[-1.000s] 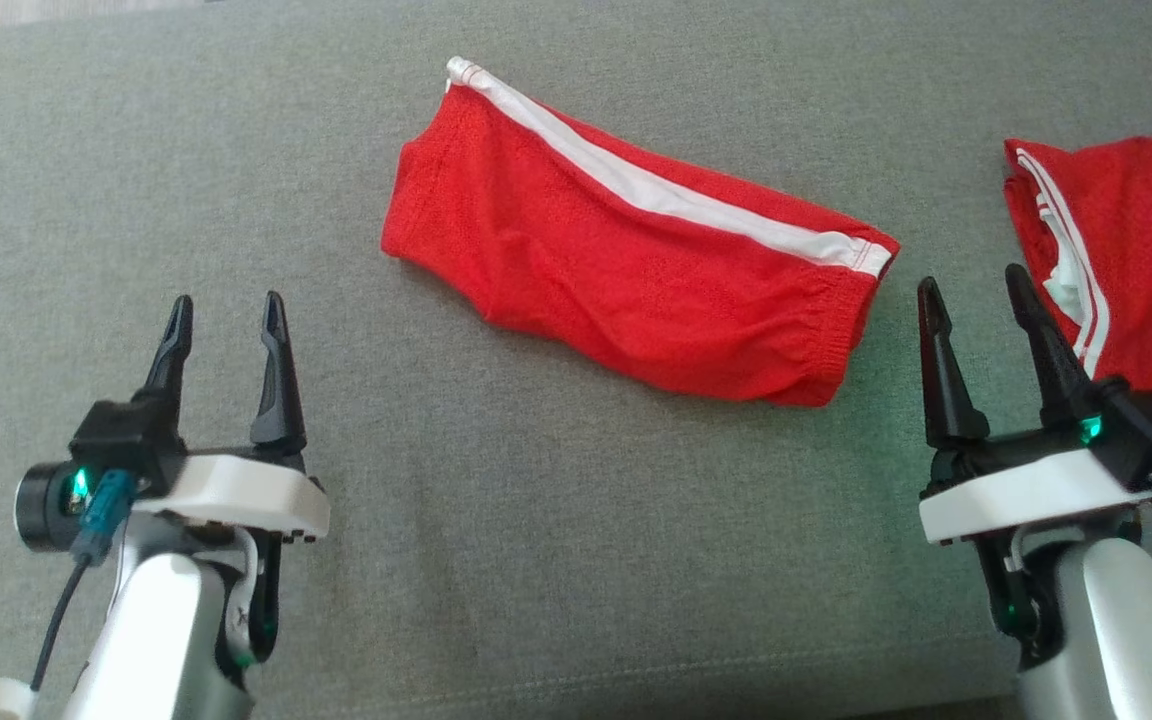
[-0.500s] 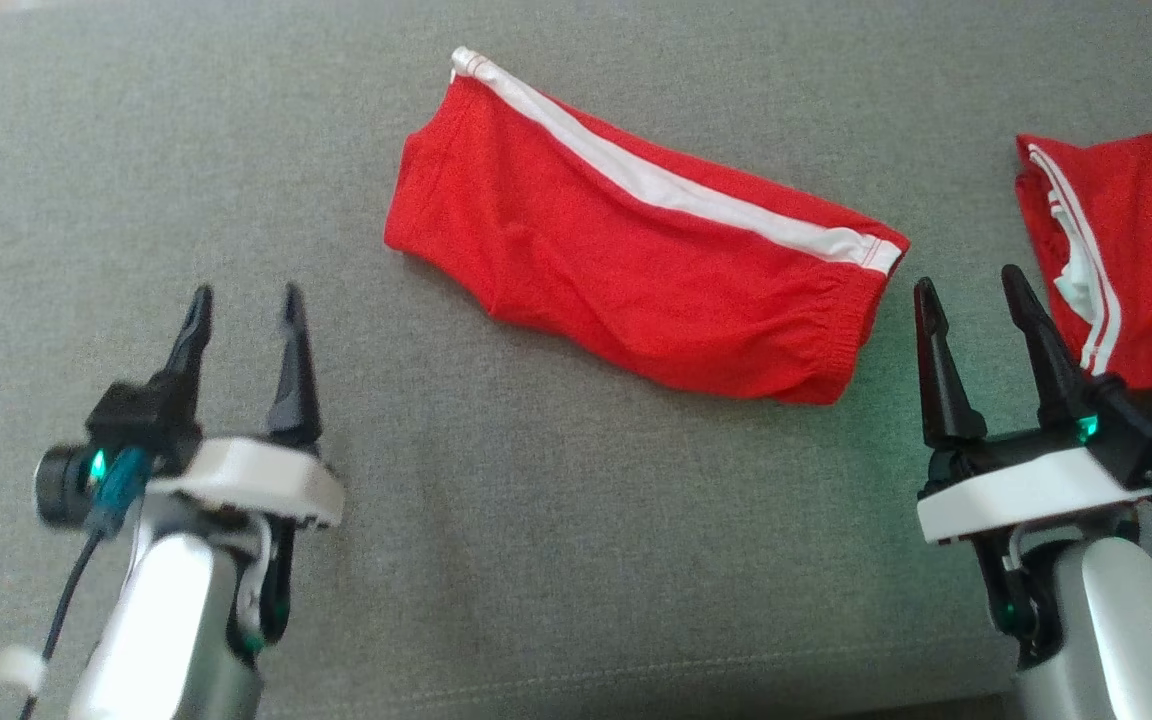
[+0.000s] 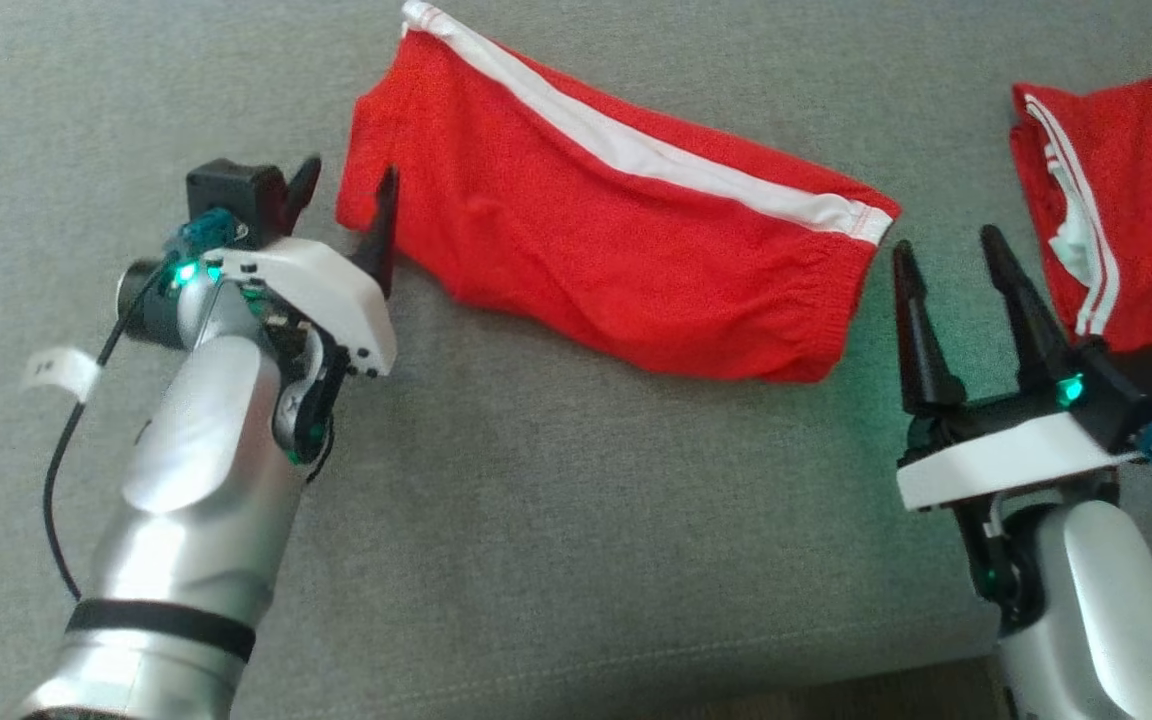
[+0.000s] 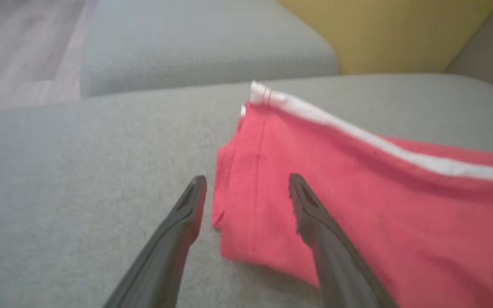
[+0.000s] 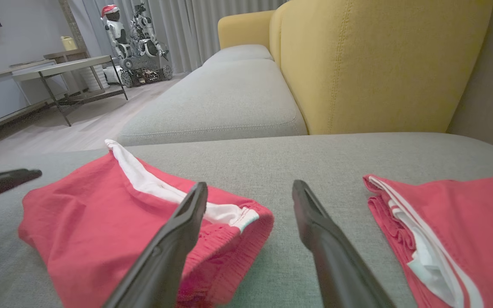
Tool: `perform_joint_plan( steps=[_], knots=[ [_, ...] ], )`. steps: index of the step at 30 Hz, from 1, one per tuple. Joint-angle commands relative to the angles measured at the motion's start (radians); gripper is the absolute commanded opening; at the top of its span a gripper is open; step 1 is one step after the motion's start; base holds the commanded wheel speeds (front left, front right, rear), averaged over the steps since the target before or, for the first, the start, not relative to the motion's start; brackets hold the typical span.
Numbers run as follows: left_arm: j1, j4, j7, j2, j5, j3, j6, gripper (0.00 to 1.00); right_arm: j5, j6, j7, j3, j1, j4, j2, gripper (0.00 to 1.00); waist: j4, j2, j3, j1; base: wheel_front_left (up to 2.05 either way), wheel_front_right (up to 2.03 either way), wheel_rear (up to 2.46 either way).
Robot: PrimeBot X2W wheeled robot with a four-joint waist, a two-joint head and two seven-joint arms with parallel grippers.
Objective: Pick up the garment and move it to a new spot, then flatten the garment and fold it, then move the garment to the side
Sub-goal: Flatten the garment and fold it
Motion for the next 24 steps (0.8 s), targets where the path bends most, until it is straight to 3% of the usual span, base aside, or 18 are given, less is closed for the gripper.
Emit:
perform_joint_plan(
  steps=[1, 9, 10, 11, 12, 17, 24],
  knots=[
    [-0.040, 0.001, 0.004, 0.022, -0.007, 0.029, -0.007, 1.00, 0.010, -0.001, -0.009, 0.027, -0.020, -0.027, 0.003, 1.00, -0.009, 0.0000, 0.006, 0.0000, 0.00, 0.00, 0.00],
    [-0.153, 0.295, 0.024, -0.001, -0.051, 0.031, -0.053, 1.00, 0.024, -0.001, -0.023, 0.033, -0.038, 0.003, 0.010, 1.00, -0.034, 0.0000, 0.020, 0.0000, 0.00, 0.00, 0.00],
    [-0.162, 0.316, 0.020, -0.004, -0.053, 0.029, -0.055, 0.52, 0.024, -0.001, -0.024, 0.031, -0.038, 0.004, 0.010, 1.00, -0.035, 0.0000, 0.021, 0.0000, 0.00, 0.00, 0.00],
    [-0.171, 0.336, 0.015, -0.006, -0.054, 0.027, -0.058, 0.18, 0.025, -0.001, -0.025, 0.029, -0.038, 0.006, 0.010, 1.00, -0.035, 0.0000, 0.022, 0.0000, 0.00, 0.00, 0.00],
    [-0.177, 0.356, 0.016, -0.010, -0.056, 0.024, -0.061, 0.00, 0.025, -0.001, -0.025, 0.028, -0.038, 0.008, 0.010, 1.00, -0.035, 0.0000, 0.022, 0.0000, 0.00, 0.00, 0.00],
    [-0.205, 0.421, -0.007, -0.022, -0.053, 0.001, -0.071, 0.00, 0.026, -0.001, -0.024, 0.027, -0.039, 0.011, 0.012, 1.00, -0.030, 0.0000, 0.020, 0.0000, 0.00, 0.00, 0.00],
    [-0.169, 0.443, -0.122, -0.030, -0.086, 0.026, -0.052, 0.00, 0.027, -0.001, -0.018, 0.015, -0.026, 0.014, 0.012, 1.00, -0.005, 0.0000, 0.000, 0.0000, 0.00, 0.00, 0.00]
  ],
)
